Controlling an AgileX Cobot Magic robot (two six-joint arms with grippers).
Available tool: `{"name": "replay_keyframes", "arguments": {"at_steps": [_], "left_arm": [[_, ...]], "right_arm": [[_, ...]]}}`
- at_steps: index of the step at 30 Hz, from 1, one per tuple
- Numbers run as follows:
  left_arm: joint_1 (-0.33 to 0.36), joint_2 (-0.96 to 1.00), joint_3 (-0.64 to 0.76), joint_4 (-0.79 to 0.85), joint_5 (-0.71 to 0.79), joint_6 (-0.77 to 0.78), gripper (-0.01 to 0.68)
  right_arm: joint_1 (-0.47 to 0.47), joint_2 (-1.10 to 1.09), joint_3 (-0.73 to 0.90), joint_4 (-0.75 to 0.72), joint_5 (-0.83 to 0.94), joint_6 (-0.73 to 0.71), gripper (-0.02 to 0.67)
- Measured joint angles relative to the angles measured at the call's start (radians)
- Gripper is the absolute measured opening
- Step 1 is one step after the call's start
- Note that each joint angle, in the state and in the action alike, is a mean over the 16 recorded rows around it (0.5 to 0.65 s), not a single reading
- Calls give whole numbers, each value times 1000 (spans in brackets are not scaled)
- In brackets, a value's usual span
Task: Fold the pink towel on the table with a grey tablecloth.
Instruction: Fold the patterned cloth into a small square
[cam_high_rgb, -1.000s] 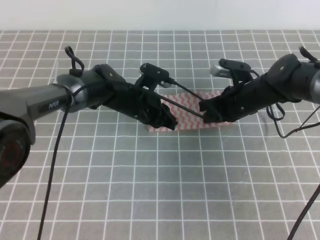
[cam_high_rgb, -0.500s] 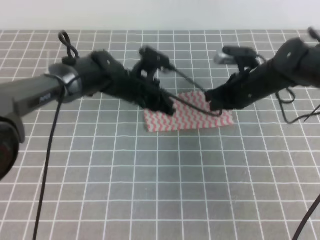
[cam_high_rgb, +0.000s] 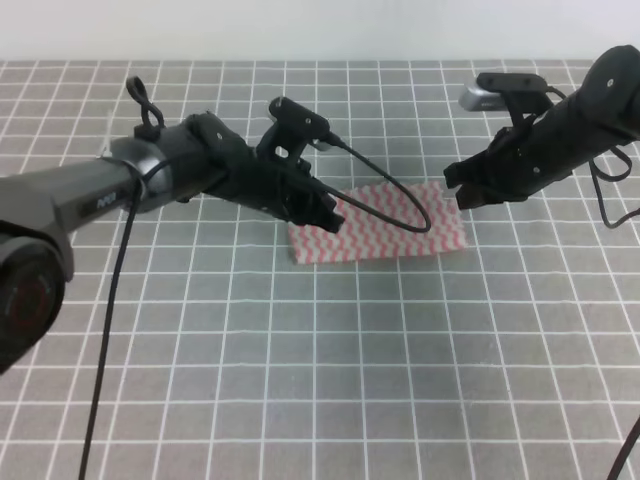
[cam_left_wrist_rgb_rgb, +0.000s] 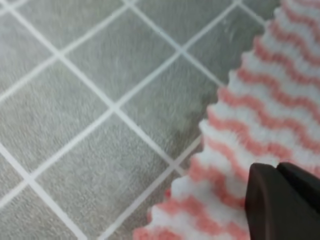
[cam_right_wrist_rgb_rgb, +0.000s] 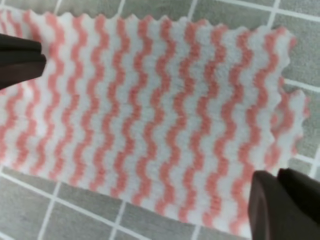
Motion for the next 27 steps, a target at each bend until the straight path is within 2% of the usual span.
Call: {"name": "replay_keyframes", "arguments": {"at_steps": [13,27], "left_arm": [[2,21,0,2,24,-3,-1],[3,23,1,3,36,-5,-1]], "right_arm": [[-2,43,-1,-19,-12,36,279],[-2,72,0,-21,-72,55,280]]}}
